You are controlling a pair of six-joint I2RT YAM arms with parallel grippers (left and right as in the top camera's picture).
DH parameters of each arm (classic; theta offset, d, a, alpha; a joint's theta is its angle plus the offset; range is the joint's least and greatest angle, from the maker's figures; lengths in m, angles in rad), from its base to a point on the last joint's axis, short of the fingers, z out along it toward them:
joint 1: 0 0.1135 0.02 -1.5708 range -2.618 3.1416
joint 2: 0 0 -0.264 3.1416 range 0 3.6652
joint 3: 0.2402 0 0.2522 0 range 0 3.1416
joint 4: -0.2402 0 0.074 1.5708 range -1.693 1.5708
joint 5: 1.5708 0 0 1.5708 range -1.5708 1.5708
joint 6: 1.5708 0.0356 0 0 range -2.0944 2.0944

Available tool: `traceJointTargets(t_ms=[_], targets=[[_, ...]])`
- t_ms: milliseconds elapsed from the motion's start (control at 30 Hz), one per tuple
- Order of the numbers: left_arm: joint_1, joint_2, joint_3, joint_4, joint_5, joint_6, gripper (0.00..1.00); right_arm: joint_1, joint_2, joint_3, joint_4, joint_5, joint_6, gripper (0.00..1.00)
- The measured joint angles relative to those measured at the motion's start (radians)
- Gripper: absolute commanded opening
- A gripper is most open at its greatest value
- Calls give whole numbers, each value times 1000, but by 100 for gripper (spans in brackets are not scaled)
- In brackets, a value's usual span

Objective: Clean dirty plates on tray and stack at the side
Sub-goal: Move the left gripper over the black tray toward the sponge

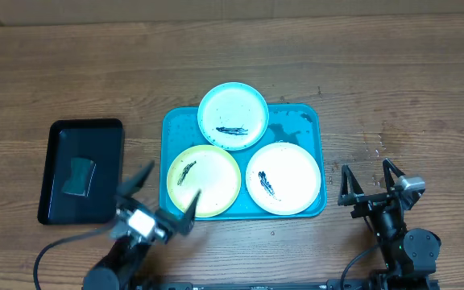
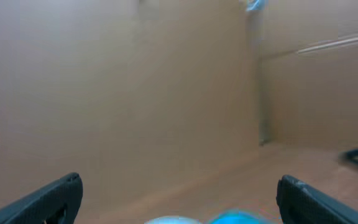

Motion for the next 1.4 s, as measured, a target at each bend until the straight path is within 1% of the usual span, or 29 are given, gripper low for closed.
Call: traceJointTargets(t_ms=[100, 133, 200, 233, 333, 467, 600, 733, 867, 967, 1033, 1133, 1200, 1300, 1400], targets=[[0, -1, 1, 164, 70, -35, 100, 0, 0, 0, 0, 0, 0, 100], [0, -1, 2, 184, 74, -40, 100, 0, 0, 0, 0, 0, 0, 100], [0, -1, 17, 174, 71, -47, 100, 0, 0, 0, 0, 0, 0, 100], [0, -1, 32, 143, 69, -45, 100, 0, 0, 0, 1, 0, 0, 100], [0, 7, 99, -7, 59, -15, 100, 0, 0, 0, 1, 0, 0, 100], [0, 82, 263, -311, 14, 64, 100, 0, 0, 0, 0, 0, 0, 100], [0, 277, 498, -608, -82, 140, 100, 0, 0, 0, 0, 0, 0, 100], [0, 544, 761, -858, -168, 173, 100, 0, 1, 0, 0, 0, 0, 100], [0, 770, 975, -977, -203, 184, 100, 0, 1, 0, 0, 0, 0, 100], [0, 879, 1077, -1023, -231, 192, 100, 0, 1, 0, 0, 0, 0, 100], [0, 952, 1152, -1094, -282, 189, 100, 0, 1, 0, 0, 0, 0, 100], [0, 1090, 1307, -1255, -417, 175, 100, 0, 1, 0, 0, 0, 0, 100], [7, 1209, 1412, -1341, -532, 163, 100, 0, 1, 0, 1, 0, 0, 100], [41, 1326, 1466, -1405, -651, 141, 100, 0, 1, 0, 1, 0, 0, 100], [92, 1418, 1469, -1438, -714, 103, 100, 0, 1, 0, 1, 0, 0, 100]])
